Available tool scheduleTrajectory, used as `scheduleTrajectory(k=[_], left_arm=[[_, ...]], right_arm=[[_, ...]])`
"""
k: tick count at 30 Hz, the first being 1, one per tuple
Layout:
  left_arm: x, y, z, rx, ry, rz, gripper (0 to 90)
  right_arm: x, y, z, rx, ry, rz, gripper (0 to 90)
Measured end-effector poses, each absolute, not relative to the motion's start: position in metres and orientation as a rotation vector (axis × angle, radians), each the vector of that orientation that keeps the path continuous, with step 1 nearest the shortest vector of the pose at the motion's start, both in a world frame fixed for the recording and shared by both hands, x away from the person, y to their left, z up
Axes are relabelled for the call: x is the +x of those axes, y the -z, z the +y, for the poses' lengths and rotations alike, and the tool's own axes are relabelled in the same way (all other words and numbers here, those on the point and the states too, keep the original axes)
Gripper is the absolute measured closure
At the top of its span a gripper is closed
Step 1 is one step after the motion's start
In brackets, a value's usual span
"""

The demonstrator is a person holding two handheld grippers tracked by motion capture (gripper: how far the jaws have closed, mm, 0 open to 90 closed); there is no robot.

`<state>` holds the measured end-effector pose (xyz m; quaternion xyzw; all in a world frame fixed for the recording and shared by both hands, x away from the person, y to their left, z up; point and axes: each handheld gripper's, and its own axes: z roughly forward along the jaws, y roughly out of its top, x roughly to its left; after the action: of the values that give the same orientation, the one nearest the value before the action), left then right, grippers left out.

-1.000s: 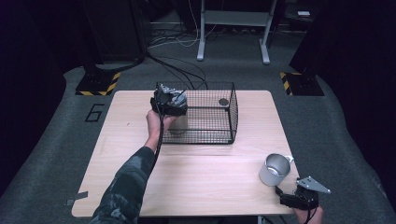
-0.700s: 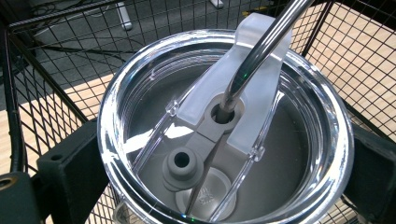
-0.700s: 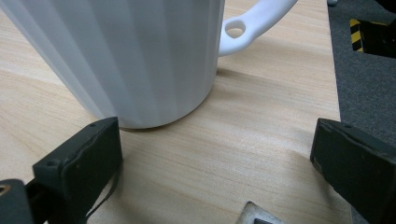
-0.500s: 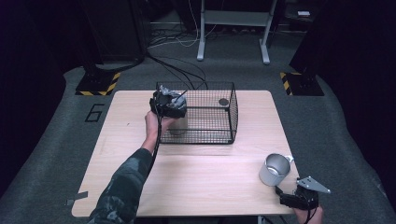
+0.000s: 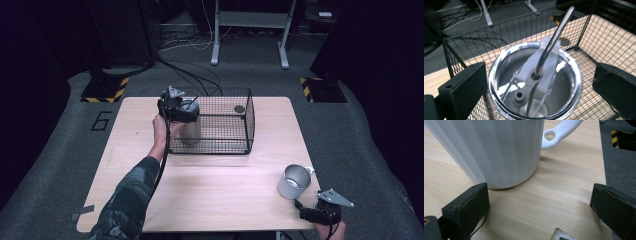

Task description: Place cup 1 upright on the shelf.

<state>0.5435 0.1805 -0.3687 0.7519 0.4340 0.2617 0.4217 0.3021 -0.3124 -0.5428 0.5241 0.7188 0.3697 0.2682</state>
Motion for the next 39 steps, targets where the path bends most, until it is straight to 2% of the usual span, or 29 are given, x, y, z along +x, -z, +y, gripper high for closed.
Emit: scheduleTrajectory(k=[7, 20, 29, 39], left_arm=[[0.531, 0.344, 0.186, 1.866, -0.612, 1.042, 0.1], [0.485, 0.330, 0.211, 1.895, -0.548, 0.977, 0.1], [0.449, 0.341, 0.239, 1.957, -0.549, 0.965, 0.1], [0.425, 0.380, 0.266, 2.018, -0.522, 1.027, 0.1]], right_arm=[[0.302, 0.543, -0.313, 1.413, -0.997, 1.940, 1.7], [0.302, 0.543, -0.312, 1.412, -0.995, 1.938, 1.7], [0.302, 0.543, -0.313, 1.413, -0.995, 1.940, 1.7], [0.302, 0.543, -0.313, 1.412, -0.996, 1.941, 1.8]])
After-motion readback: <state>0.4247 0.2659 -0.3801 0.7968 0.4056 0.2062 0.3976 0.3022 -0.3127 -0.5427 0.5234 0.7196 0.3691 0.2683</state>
